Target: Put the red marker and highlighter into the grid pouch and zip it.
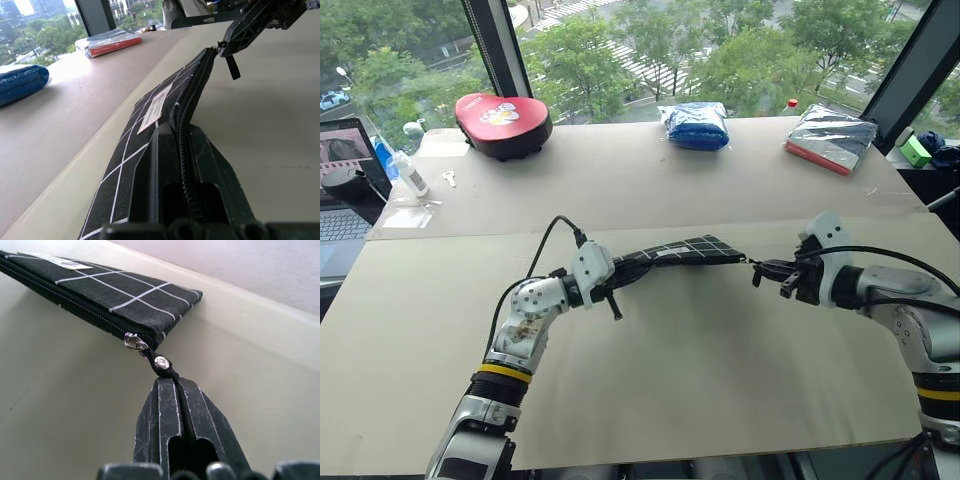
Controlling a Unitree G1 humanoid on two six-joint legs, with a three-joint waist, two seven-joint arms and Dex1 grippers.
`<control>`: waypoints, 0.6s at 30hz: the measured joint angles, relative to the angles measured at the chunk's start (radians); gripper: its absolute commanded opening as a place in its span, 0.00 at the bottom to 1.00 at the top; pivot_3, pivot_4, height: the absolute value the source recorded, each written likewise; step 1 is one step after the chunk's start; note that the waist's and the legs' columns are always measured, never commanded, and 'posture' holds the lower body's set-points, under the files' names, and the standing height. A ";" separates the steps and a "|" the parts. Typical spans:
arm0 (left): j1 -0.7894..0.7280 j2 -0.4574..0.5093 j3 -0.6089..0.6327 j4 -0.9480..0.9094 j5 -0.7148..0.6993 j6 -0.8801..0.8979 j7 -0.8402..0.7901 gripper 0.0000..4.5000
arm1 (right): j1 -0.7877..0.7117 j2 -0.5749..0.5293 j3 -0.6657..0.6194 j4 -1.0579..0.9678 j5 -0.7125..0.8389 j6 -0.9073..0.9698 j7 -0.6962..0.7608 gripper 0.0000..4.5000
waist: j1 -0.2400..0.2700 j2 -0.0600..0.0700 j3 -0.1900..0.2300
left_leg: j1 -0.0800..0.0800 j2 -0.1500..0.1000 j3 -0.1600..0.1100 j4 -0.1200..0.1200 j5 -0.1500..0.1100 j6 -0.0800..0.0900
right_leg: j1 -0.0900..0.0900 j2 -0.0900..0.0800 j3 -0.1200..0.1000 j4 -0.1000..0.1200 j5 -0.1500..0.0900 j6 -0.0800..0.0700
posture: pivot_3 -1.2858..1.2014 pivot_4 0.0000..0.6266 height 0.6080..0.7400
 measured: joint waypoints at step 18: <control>-0.006 0.004 0.007 0.009 -0.013 -0.007 -0.028 0.00 | 0.194 -0.045 -0.270 -0.060 0.213 0.040 0.129 0.55 | 0.018 0.000 0.000 | -0.001 -0.002 0.000 0.001 -0.001 0.002 | 0.000 -0.002 0.000 -0.001 0.000 0.000 | 0.52 0.24 1.00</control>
